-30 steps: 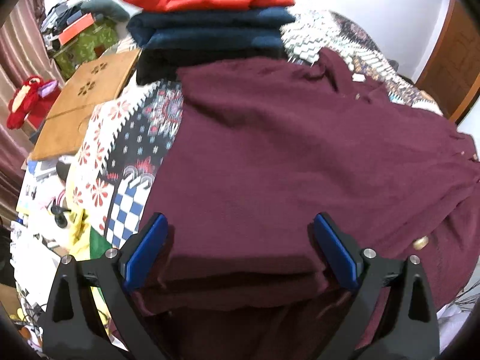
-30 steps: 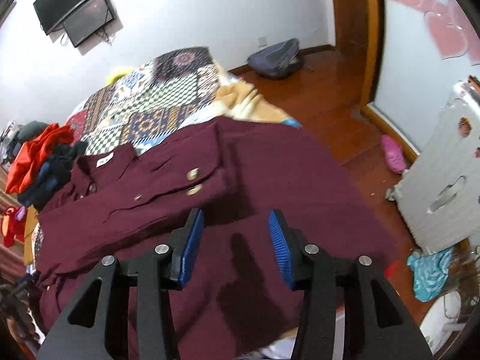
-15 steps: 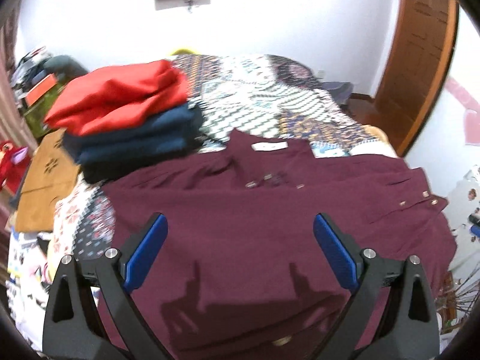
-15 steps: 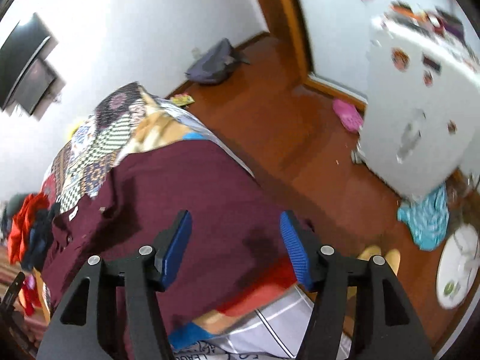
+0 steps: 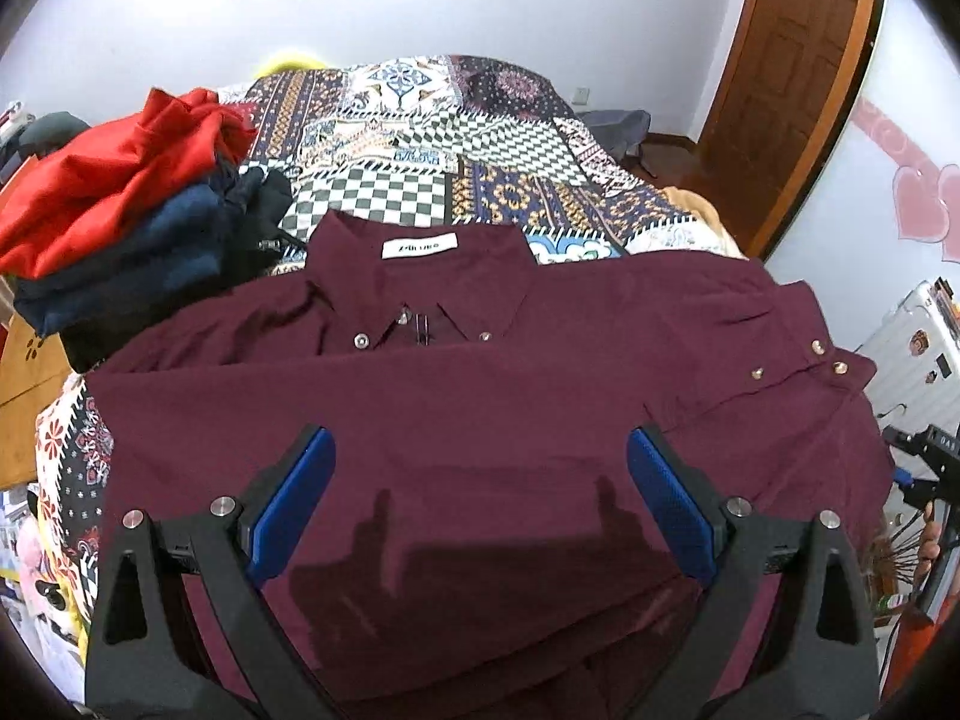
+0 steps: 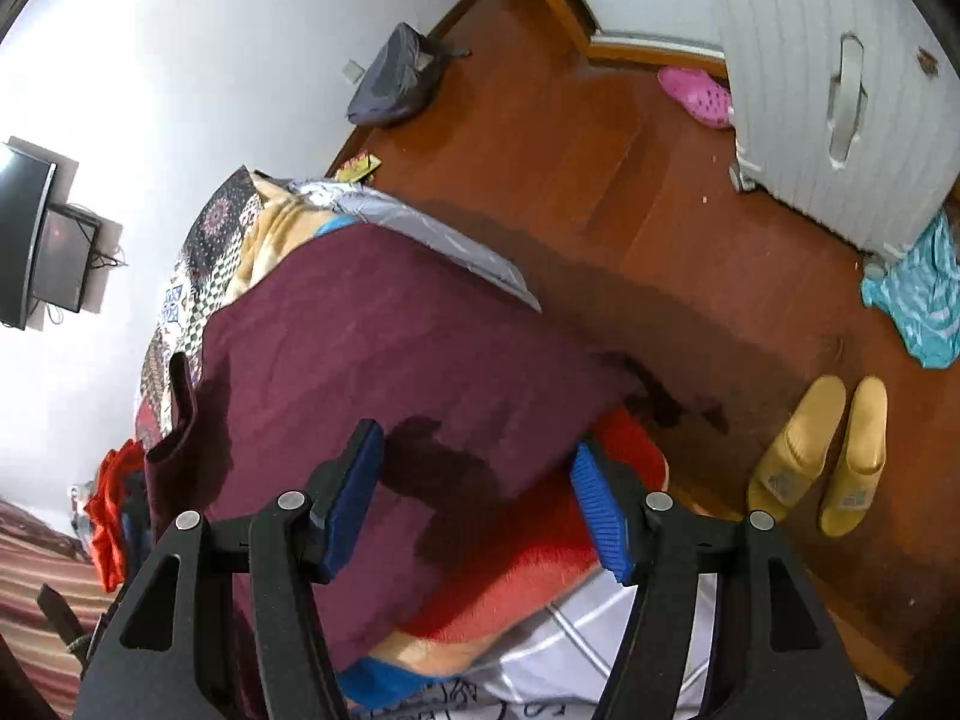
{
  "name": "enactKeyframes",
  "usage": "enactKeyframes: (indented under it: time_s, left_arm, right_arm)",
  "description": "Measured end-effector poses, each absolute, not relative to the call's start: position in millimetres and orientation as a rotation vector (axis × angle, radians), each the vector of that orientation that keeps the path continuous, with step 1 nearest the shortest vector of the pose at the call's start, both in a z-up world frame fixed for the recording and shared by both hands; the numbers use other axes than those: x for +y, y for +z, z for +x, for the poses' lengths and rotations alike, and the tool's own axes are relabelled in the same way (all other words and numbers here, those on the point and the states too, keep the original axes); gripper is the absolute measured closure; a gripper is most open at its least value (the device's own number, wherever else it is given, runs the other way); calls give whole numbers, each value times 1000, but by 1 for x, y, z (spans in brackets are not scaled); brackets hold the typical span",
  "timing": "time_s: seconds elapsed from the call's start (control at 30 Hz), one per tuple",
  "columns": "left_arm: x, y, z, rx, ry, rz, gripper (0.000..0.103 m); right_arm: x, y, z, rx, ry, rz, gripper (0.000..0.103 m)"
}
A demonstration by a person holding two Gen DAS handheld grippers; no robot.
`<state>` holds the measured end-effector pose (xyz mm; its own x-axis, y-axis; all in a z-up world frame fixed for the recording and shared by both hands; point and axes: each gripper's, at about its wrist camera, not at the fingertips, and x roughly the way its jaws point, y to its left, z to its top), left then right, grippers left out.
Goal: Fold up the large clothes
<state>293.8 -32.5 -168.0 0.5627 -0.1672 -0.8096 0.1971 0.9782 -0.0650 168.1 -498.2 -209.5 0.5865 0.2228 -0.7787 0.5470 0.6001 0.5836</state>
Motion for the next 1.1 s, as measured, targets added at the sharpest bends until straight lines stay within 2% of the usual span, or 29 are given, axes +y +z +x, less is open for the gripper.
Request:
enactKeyframes:
  time_s: [0.07,0.13,0.17,0.27,0.4,0.6,0.73,0.83,0.93,1.1]
  left_arm:
    - [-31,-171,294,958,-204,32,5]
    - [-27,-174,295,966,-195,21,5]
    - [-25,-175,296,971,-190,10,5]
    - [-20,-176,296,976,-182,-7,5]
    - [-13,-176,293,970,-168,-10,5]
    - [-4,-170,287,937,-157,13,5]
    - [4,-165,280,912,-166,11,5]
    - [10,-162,275,895,-175,-1,5]
    - [18,-159,270,879,-184,-11,5]
    - [29,-158,262,871,-195,-26,5]
  right_arm:
    - [-500,-208,174,942,-248,912,48]
    - [-502,-209,180,937,-271,897,59]
    - [-503,-209,185,935,-289,883,68]
    - [-506,-213,194,921,-321,881,83]
    - [-499,-200,201,892,-368,834,94]
    - [-467,-129,210,750,-313,641,96]
    - [-421,-65,221,624,-187,504,96]
    - [-379,-37,225,570,-75,412,96]
    - [-327,-27,228,563,56,341,96]
    - [-280,-69,234,705,130,289,96]
